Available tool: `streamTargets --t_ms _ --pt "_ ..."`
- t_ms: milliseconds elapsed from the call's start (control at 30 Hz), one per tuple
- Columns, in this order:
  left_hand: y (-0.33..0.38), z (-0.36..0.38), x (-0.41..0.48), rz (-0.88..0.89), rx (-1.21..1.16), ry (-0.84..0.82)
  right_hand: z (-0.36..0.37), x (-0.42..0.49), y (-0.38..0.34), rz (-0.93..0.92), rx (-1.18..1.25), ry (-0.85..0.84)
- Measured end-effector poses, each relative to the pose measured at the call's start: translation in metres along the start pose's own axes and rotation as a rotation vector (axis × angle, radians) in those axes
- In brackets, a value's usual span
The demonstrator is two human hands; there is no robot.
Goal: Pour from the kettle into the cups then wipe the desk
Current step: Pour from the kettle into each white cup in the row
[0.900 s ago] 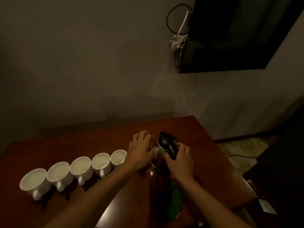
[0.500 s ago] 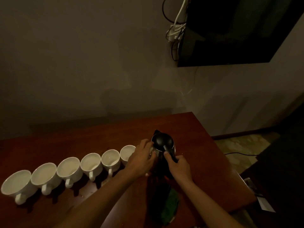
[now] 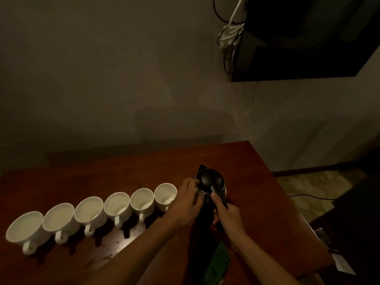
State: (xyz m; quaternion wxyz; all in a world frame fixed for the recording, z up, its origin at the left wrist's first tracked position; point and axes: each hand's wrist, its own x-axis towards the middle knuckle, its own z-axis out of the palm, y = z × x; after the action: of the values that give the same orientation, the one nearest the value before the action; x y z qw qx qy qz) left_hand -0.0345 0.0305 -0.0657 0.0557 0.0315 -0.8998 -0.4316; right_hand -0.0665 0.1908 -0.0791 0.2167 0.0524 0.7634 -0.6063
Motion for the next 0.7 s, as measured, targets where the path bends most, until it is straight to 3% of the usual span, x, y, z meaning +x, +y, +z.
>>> streamTargets --t_ms 700 --pt "-0.014 0.000 -0.001 0.035 -0.127 -0.020 0.014 0.015 0.015 -0.214 0.073 0.304"
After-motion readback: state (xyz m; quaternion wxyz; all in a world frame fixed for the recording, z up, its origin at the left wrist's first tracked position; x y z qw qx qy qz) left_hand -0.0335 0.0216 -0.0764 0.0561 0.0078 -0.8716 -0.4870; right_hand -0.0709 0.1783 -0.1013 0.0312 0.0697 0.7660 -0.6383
